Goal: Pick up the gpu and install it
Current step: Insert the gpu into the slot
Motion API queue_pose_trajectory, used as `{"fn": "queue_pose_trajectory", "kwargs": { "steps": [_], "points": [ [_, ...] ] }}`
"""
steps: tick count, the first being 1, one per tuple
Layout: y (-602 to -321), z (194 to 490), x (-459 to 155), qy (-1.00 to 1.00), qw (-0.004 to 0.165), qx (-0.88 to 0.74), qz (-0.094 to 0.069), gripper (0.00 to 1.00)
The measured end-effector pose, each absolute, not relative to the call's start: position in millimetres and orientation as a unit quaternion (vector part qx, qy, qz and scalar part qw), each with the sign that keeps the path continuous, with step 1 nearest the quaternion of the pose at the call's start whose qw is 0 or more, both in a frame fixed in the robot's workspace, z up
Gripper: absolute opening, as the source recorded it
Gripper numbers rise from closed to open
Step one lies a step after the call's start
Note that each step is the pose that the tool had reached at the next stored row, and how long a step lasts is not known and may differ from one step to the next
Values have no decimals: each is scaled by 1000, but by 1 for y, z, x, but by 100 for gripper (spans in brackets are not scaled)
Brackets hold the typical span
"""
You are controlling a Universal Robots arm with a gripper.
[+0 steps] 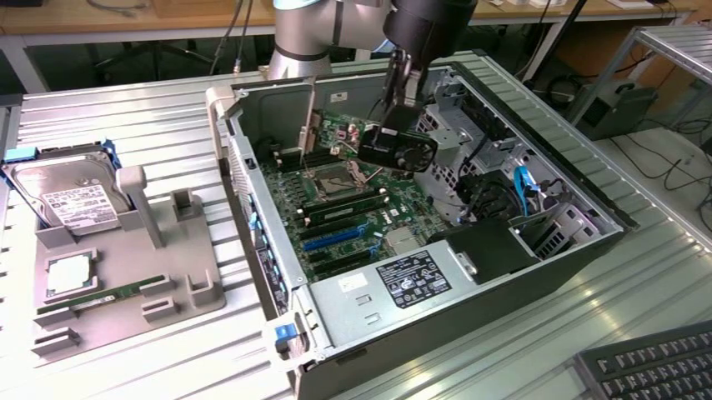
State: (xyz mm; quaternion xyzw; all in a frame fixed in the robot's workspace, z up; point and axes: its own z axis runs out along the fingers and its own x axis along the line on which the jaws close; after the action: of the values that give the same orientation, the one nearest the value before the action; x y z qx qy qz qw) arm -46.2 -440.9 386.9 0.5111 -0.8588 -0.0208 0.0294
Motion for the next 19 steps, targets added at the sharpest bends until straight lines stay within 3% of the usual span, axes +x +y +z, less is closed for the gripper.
{"fn": "queue_pose_trajectory", "kwargs": {
  "steps": [19],
  "points": [
    [-441, 386, -46, -779, 13, 626, -29, 26]
  ]
}}
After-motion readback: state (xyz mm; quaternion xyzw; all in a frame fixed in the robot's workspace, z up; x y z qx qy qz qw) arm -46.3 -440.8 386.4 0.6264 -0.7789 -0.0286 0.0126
